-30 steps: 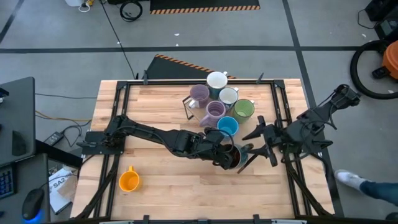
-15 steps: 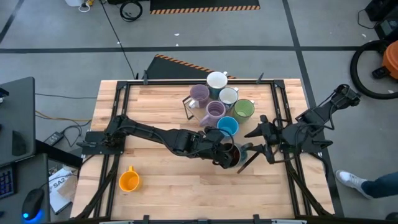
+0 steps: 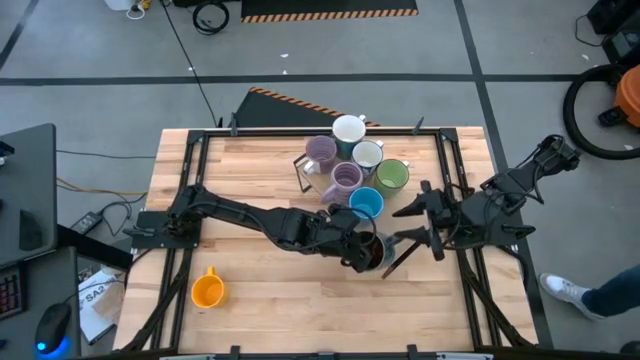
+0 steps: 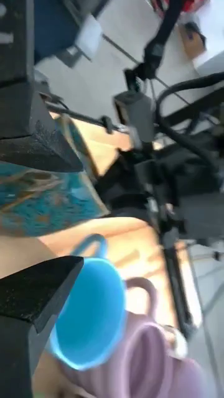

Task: Place coffee mugs
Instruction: Put the brown mug on the shelf

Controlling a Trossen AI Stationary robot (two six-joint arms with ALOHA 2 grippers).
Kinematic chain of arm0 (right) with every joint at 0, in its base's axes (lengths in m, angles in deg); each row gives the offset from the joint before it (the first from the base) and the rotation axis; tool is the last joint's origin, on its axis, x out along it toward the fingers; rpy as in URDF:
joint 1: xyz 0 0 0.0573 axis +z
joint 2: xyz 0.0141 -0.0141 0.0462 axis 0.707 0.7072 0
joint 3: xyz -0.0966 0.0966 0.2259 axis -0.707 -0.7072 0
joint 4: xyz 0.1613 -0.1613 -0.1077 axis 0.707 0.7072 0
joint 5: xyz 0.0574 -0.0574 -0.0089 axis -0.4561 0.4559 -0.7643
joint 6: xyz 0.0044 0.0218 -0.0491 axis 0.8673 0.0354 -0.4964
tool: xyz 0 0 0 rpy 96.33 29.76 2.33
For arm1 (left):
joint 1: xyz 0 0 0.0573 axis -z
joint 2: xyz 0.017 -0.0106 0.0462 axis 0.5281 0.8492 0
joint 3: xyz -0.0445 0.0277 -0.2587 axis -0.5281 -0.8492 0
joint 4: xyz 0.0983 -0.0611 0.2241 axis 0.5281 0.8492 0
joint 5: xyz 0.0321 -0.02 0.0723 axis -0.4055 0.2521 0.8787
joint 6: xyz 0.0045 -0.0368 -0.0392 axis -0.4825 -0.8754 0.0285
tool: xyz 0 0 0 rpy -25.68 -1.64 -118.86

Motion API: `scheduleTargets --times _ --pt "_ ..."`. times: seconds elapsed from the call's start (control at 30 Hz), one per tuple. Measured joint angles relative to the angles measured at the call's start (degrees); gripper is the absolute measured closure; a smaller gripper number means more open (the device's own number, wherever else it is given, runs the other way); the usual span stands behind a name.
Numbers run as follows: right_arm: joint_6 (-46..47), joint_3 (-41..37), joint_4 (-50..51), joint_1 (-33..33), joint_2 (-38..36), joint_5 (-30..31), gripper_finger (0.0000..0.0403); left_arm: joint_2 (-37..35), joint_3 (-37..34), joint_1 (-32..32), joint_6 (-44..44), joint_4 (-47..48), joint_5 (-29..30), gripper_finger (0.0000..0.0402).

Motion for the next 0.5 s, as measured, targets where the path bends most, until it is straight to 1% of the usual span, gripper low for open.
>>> scheduleTargets --times 0.1,0.17,0.33,0.5 --pt "-3.0 0.0 -1.1 -0.4 1.1 0.7 0.0165 -0.1 0.0 -0.3 0.0 0.2 0.0 0.0349" --pt "-3.5 0.0 -1.0 -0.6 2.1 0.8 0.0165 -0.1 0.0 -0.5 0.0 0.5 0.0 0.0349" --pt "-3.5 0.0 -0.6 -1.1 4.3 0.2 0.0165 -0.1 0.0 -1.2 -0.1 0.8 0.0 0.0349" --pt "-1.8 0.0 0.5 -1.3 4.9 0.5 0.0165 -0.1 0.0 -1.7 -0.9 0.7 -1.8 0.0349"
